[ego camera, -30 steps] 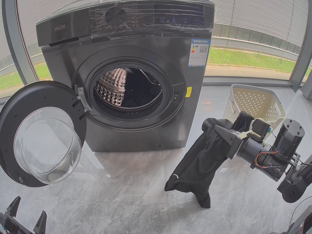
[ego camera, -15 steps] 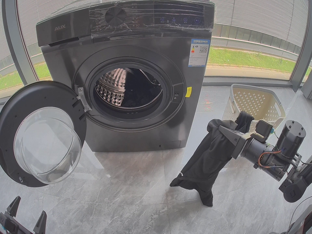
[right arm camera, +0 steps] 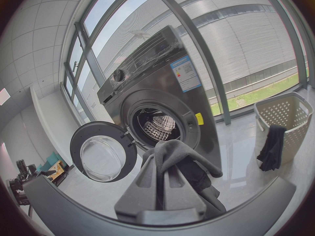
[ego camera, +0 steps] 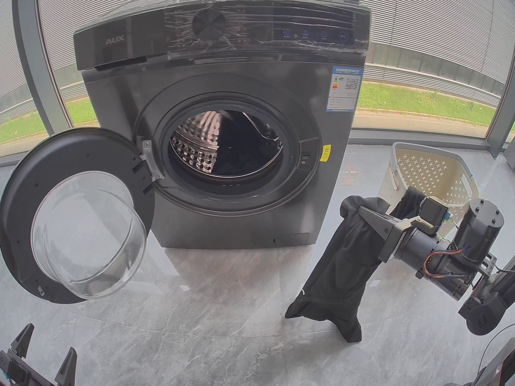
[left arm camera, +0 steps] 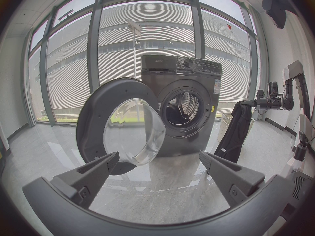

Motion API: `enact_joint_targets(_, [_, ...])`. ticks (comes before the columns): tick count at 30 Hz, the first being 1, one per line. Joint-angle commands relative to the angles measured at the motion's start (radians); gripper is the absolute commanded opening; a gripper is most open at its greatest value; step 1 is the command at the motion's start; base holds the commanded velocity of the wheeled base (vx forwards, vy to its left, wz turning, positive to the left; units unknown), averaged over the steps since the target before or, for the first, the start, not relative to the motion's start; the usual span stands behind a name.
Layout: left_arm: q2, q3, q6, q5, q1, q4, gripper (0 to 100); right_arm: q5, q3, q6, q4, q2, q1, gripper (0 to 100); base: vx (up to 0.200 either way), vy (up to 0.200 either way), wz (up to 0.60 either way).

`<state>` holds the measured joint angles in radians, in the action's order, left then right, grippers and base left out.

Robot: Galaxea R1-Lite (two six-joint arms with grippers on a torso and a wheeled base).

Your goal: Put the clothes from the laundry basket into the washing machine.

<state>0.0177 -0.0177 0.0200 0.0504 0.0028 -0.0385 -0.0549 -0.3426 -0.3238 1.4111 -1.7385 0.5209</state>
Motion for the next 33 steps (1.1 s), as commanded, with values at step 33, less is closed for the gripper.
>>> enact_joint_targets(33, [-0.018, 0.016, 0.001, 0.0, 0.0, -0.001, 100, 0.31, -0.062, 0.117, -0.067, -0.012, 0.13, 0, 0.0, 0.055, 0.0])
